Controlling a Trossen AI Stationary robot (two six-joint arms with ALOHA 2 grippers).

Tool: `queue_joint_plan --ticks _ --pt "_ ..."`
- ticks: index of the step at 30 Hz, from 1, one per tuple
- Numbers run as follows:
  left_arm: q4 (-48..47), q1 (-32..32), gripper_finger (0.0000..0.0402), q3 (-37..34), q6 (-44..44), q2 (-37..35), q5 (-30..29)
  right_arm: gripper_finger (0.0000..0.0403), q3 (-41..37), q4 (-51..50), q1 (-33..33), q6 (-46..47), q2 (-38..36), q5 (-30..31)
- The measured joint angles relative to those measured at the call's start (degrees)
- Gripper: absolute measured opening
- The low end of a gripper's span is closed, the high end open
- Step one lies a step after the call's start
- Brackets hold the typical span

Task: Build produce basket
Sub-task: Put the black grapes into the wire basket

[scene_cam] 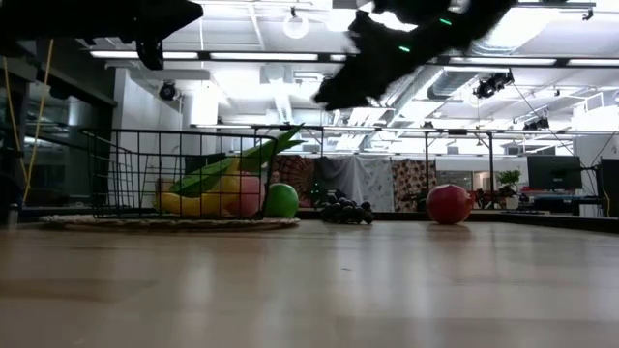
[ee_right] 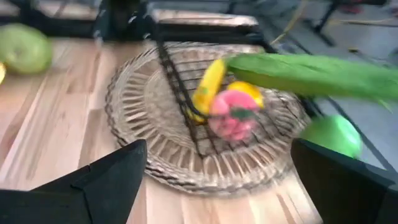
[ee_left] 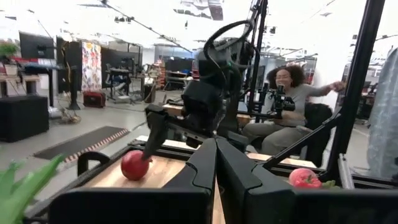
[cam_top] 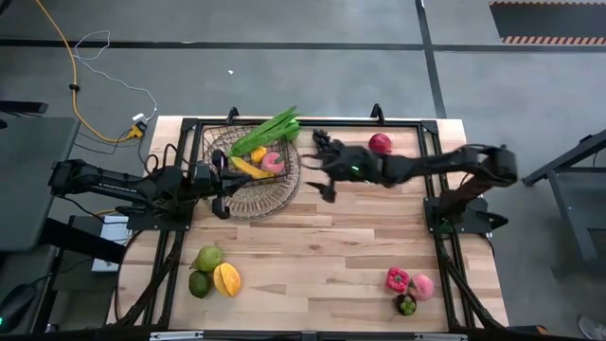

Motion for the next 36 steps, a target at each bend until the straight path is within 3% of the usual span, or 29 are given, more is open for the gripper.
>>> queue_joint_plan --ticks 5,11,21,24,29,36 --pt "0.0 0.0 0.0 0.0 -0.7 0.0 -0.12 0.039 -18.45 17.25 3.29 7.46 -11.6 6.22" --pt "0.01 0.13 0.0 0.0 -0.7 0.02 -0.81 0.039 -29.43 29.92 5.02 11.39 -19.66 12.55" --pt "0.04 0.13 0.0 0.0 -0.73 0.04 -1.9 0.039 -30.57 29.15 5.0 11.99 -20.2 12.95" --pt "0.04 0.13 0.0 0.0 -0.73 0.04 -1.85 0.039 -30.57 27.53 4.75 14.99 -19.34 16.29" --pt "0.07 0.13 0.0 0.0 -0.73 0.04 -1.79 0.0385 -30.53 25.65 1.33 22.31 -13.48 21.57" --pt "0.46 0.13 0.0 0.0 -0.7 0.06 -1.7 0.0333 -22.19 12.95 -4.52 30.87 -2.15 19.79"
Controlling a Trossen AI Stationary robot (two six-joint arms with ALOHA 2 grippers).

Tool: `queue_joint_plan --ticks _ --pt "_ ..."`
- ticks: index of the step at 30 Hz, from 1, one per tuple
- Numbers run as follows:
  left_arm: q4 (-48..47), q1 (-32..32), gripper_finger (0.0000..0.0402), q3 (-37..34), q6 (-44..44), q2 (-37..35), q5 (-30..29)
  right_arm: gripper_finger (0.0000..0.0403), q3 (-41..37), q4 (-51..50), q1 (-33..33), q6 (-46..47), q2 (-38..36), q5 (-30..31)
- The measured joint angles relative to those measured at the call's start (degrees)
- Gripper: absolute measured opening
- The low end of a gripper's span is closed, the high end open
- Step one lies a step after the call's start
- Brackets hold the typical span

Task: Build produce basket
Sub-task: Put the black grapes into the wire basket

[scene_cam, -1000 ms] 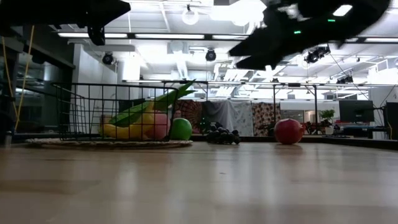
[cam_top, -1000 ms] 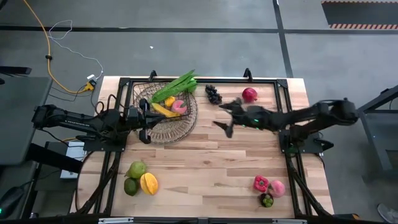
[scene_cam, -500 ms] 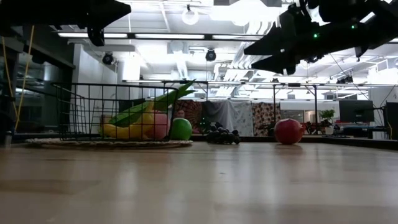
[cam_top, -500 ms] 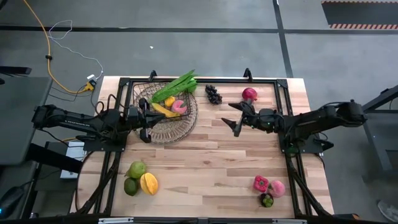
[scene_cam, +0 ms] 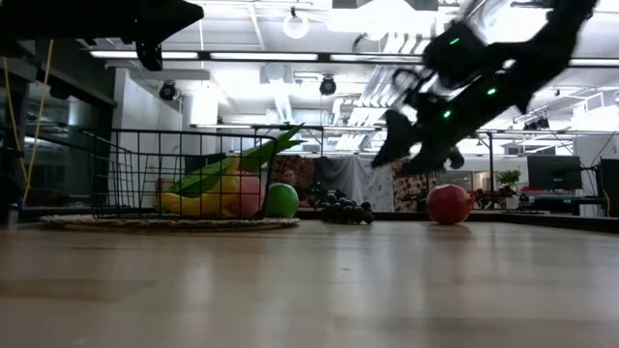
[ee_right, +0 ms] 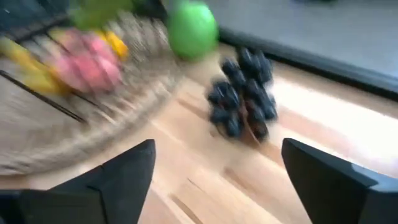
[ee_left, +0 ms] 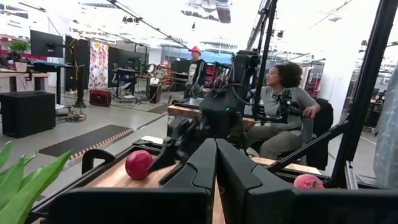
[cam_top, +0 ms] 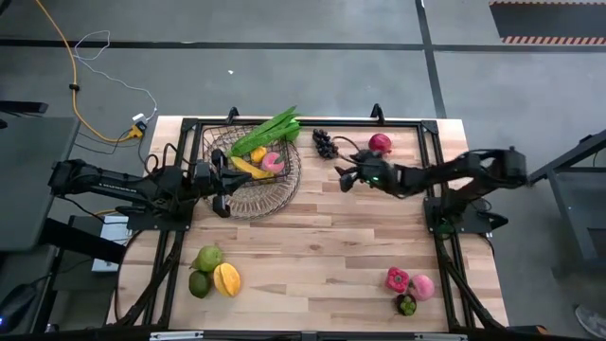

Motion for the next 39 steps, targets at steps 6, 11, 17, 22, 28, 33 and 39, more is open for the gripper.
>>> queue_joint_plan --ticks 6,11,17,22,28,33,39 --pt "-0.04 0.0 0.0 0.0 0.0 0.0 0.02 0.031 10.33 -12.13 -3.86 1.96 9.87 -0.01" --pt "-0.13 0.0 0.0 0.0 0.0 0.0 0.02 0.0309 16.36 -19.26 -5.98 1.61 16.23 0.08" --pt "-0.44 0.0 0.0 0.0 0.0 0.0 0.02 0.0309 20.04 -20.01 -7.77 -0.12 21.09 0.44" --pt "-0.44 0.0 0.0 0.0 0.0 0.0 0.02 0.0301 20.72 -19.48 -8.14 -1.11 22.04 0.46" --pt "-0.45 0.0 0.0 0.0 0.0 0.0 0.02 0.0249 20.74 -19.29 -8.14 -1.09 22.04 0.45" --pt "-0.45 0.0 0.0 0.0 -0.01 0.0 0.02 0.0188 20.74 -19.05 -8.14 -0.94 22.06 0.71" --pt "-0.44 0.0 0.0 0.0 -0.02 0.0 0.02 0.0124 20.74 -19.14 -8.14 -1.09 22.06 2.22"
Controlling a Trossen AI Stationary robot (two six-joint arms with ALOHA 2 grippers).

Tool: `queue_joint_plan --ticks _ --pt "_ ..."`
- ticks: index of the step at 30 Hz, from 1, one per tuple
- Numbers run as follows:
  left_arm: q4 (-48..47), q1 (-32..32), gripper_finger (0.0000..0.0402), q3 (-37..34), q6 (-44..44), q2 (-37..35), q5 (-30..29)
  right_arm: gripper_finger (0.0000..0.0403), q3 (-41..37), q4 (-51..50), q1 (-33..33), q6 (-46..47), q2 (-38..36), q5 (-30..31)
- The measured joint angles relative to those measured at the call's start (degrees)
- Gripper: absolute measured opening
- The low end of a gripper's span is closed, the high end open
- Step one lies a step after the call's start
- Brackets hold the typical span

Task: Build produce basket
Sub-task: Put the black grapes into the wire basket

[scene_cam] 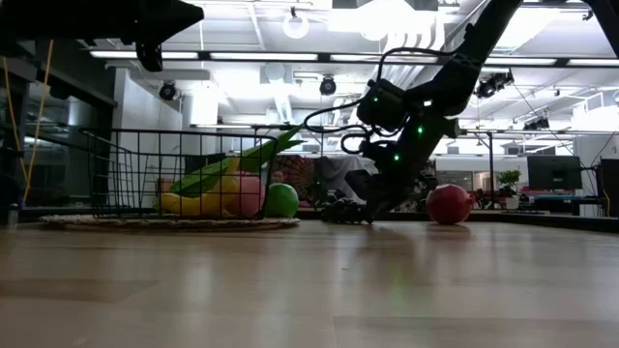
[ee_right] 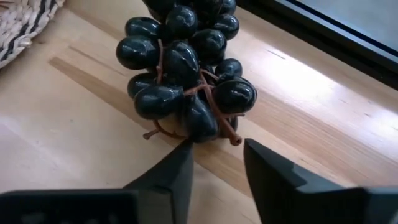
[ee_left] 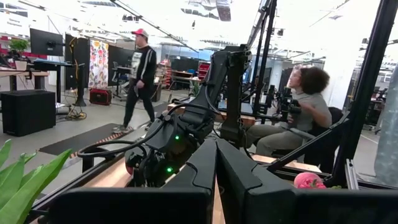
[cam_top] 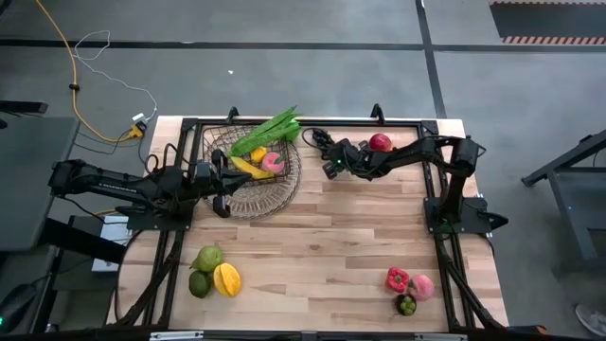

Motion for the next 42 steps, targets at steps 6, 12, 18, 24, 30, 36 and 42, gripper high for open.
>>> queue_joint_plan --ticks 6,12,18,24,30,36,42 --pt "-0.02 0.0 0.0 0.0 0.0 0.0 0.0 0.0056 -0.02 -0.7 0.0 -1.55 0.0 0.18" --pt "-0.66 0.0 0.0 0.0 0.01 0.0 0.0 0.0008 -0.04 -2.13 0.35 -3.48 0.02 2.05" --pt "-0.66 -0.04 0.0 0.0 0.0 0.0 0.0 0.0002 -0.09 -4.25 2.57 -4.92 -1.82 4.15" --pt "-0.61 -0.07 0.0 0.0 0.0 0.0 0.0 0.0005 -0.31 -5.49 4.17 -6.05 -5.18 3.45" --pt "-0.55 -0.07 0.0 0.0 0.0 0.0 0.02 0.0006 -0.4 -5.52 3.94 -7.98 -5.51 -2.38" --pt "-0.71 -0.07 0.0 0.0 -0.28 -0.02 0.03 0.0036 -4.06 1.86 0.18 -9.02 -5.54 -9.2" --pt "-2.09 -0.07 0.0 0.0 -1.09 -0.02 0.04 0.0114 -8.96 14.09 -4.0 -8.69 -5.57 -17.49"
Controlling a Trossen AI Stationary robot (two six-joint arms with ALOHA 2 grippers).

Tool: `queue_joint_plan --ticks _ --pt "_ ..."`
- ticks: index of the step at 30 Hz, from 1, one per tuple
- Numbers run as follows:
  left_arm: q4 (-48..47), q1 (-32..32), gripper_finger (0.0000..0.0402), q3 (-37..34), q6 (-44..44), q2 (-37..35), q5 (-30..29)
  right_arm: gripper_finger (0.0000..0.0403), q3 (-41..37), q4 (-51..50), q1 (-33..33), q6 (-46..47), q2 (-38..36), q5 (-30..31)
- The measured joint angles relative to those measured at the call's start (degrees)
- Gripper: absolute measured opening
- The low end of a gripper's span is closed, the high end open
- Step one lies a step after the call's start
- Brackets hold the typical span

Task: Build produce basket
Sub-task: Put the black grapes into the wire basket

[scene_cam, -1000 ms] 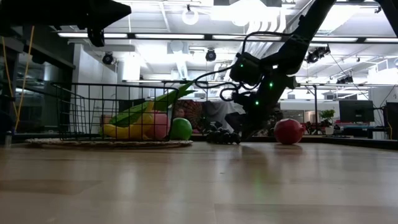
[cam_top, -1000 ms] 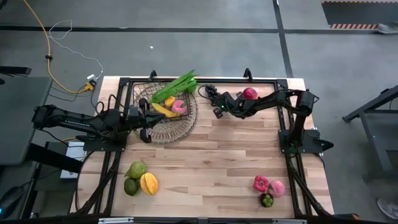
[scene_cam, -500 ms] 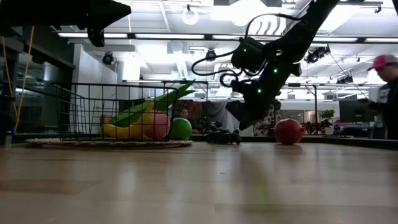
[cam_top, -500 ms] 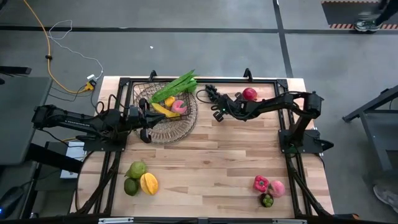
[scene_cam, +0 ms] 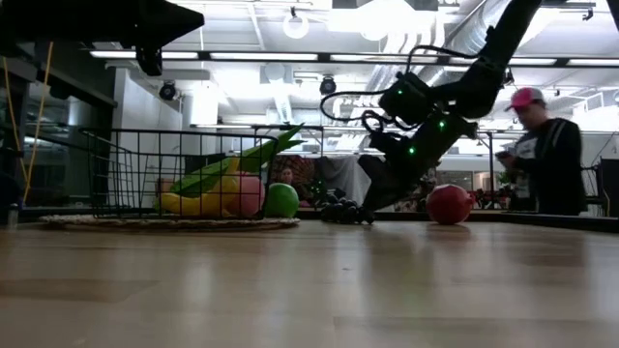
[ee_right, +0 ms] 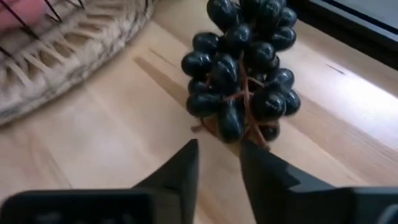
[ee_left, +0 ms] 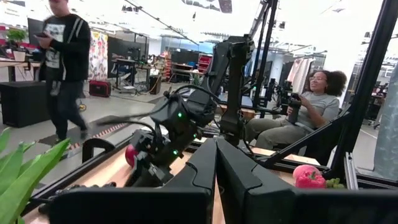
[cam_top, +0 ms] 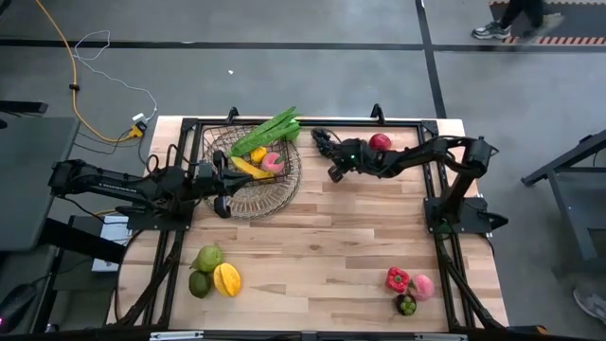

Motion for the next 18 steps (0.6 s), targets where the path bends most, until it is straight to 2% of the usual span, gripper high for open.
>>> queue_joint_plan --ticks 3,6,12,18 --pt "-0.12 0.0 0.0 0.0 -0.78 0.02 0.0 0.0146 -1.04 2.76 -1.57 -0.2 -0.01 -2.45" --pt "-0.14 0.0 0.0 0.0 -1.95 0.02 0.0 0.0162 -1.1 2.84 -3.14 -0.14 -0.03 -2.7" --pt "-1.24 0.0 0.0 0.0 -2.12 0.02 1.49 0.0165 -1.1 2.16 -5.77 1.19 -0.03 -2.74" --pt "-1.19 0.0 0.0 0.0 -2.1 0.02 1.51 0.0165 -1.1 2.75 -6.12 0.75 0.15 -5.76"
